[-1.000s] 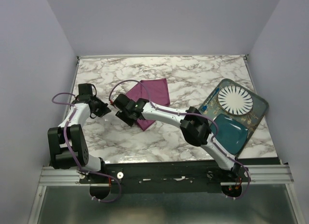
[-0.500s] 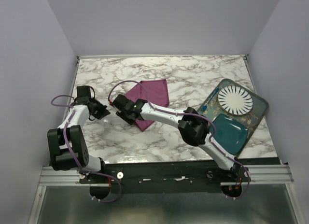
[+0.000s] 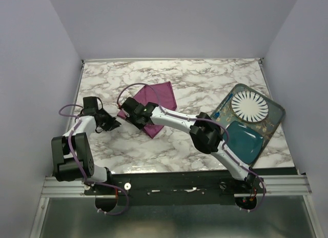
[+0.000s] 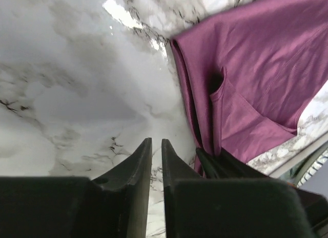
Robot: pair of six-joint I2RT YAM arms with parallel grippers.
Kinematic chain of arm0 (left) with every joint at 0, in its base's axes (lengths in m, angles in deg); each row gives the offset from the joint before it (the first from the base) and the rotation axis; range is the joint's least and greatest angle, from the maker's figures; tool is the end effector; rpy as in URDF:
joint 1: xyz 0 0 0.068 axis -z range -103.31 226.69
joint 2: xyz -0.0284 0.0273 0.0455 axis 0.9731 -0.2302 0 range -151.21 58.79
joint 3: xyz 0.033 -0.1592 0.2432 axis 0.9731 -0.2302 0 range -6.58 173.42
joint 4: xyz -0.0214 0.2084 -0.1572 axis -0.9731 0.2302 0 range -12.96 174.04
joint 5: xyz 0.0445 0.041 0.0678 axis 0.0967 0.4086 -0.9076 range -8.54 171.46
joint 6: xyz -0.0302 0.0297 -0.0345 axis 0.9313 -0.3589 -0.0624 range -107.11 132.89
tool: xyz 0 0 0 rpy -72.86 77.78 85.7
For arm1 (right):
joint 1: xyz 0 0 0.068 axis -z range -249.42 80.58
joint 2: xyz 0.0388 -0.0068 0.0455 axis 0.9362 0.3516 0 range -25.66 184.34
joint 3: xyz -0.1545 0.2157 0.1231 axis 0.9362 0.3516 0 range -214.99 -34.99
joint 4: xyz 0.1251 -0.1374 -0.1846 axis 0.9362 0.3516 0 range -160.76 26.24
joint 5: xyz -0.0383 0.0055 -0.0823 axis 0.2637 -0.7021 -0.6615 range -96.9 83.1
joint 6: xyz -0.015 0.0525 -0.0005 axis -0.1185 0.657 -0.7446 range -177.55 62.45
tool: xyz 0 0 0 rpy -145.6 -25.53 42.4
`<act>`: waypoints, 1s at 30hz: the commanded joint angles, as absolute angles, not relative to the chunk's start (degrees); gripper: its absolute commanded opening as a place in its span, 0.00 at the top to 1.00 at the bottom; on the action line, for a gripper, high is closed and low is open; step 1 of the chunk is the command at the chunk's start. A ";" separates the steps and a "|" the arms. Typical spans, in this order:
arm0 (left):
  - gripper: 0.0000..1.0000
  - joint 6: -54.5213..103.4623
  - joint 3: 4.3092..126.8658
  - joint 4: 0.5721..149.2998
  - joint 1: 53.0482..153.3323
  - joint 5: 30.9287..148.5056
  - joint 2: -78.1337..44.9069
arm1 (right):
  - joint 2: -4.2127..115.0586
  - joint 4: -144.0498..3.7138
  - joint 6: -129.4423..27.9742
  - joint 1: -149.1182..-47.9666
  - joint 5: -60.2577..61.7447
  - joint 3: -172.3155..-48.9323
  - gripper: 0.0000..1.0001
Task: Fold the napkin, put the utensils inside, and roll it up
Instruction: Roll the napkin with the utensil
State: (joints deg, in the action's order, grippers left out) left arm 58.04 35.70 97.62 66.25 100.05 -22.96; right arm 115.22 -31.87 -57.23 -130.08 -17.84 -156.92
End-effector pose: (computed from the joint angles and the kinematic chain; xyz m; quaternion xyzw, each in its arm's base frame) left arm 0.2589 0.0359 0.1910 -0.4076 0.8628 -0.2250 0.1968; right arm 0.2759 0.4768 0.1767 -0.4579 0.8402 0.0609 0.2840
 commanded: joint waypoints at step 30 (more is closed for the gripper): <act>0.38 74.77 30.68 79.84 76.51 99.58 -33.49 | 113.56 -36.40 -47.62 -120.39 14.81 -148.99 0.99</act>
State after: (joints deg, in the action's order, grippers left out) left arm 75.81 29.97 74.01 75.87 108.66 -30.98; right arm 113.52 -38.23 -47.68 -120.29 14.16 -151.19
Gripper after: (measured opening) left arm 0.665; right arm 0.195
